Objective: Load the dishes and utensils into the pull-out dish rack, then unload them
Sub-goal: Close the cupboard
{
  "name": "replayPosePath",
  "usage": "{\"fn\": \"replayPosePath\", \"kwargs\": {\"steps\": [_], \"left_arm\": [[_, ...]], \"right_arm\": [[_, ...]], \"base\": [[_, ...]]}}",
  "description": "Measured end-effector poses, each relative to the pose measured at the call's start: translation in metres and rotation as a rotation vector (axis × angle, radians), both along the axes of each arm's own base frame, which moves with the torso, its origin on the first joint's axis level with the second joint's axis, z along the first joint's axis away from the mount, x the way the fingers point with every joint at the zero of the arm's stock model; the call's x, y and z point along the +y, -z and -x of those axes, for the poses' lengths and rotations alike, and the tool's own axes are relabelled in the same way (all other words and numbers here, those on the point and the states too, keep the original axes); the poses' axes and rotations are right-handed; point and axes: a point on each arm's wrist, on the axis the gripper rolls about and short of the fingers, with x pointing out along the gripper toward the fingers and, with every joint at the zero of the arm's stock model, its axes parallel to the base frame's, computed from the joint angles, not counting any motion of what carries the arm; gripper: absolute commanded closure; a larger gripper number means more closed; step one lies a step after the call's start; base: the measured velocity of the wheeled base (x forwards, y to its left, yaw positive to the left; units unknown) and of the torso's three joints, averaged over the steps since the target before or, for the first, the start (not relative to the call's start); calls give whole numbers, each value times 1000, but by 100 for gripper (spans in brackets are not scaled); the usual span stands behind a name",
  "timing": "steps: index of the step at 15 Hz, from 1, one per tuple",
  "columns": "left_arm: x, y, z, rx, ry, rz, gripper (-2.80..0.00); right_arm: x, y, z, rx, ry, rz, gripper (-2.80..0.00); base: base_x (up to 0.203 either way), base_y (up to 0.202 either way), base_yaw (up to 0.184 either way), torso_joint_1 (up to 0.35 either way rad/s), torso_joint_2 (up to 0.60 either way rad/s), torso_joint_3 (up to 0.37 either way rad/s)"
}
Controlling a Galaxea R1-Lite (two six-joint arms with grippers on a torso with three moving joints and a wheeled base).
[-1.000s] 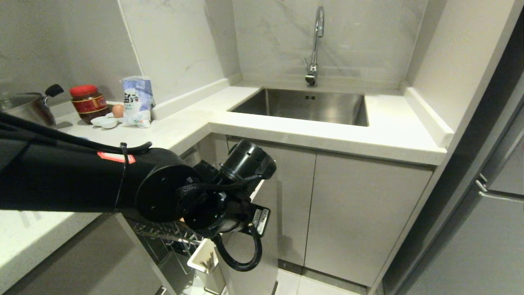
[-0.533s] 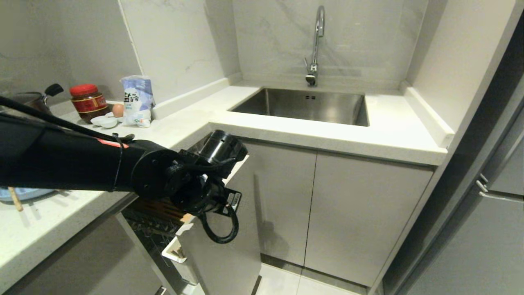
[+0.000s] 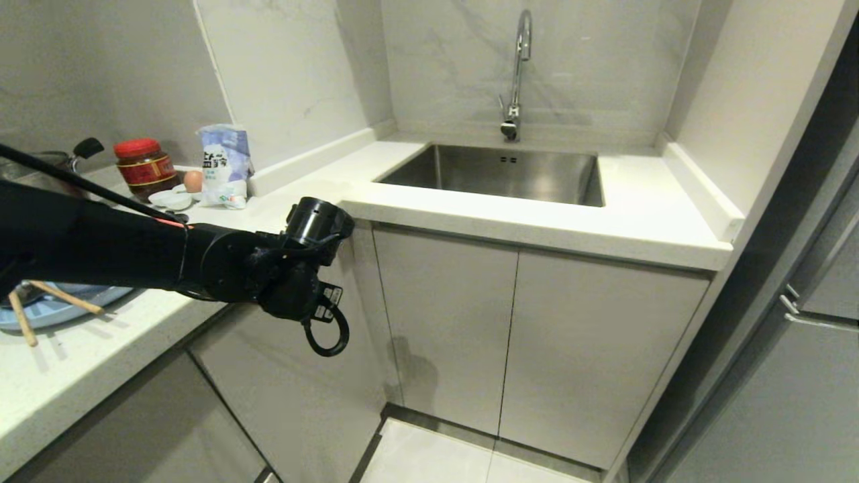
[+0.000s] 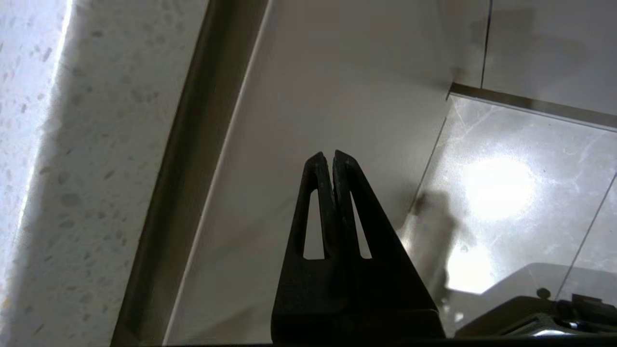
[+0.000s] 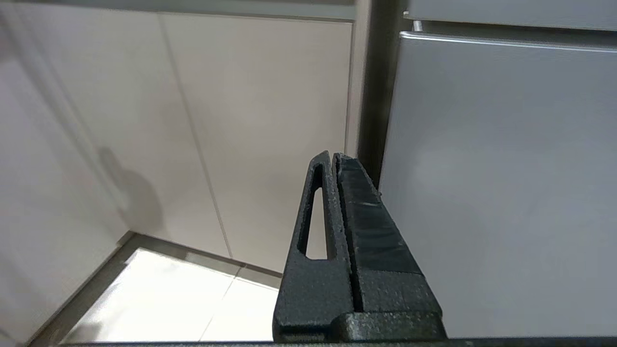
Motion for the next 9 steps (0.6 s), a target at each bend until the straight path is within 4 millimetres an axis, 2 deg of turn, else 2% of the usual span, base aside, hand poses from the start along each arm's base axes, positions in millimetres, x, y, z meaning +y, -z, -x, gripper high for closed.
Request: {"fn": "replayPosePath", "kwargs": {"steps": [5,7,9], "left_arm": [[-27,-1,22,17,121,49,0],[-28,-16,33,8,193,131,0],[-25,-41,49,-28,276,225,0]], "right_arm": [[0,0,0,0,-1,0,0],[0,0,0,0,0,0,0],[0,0,0,0,0,0,0]], "base": [[0,0,0,0,0,0],[0,0,0,0,0,0],[0,0,0,0,0,0]]}}
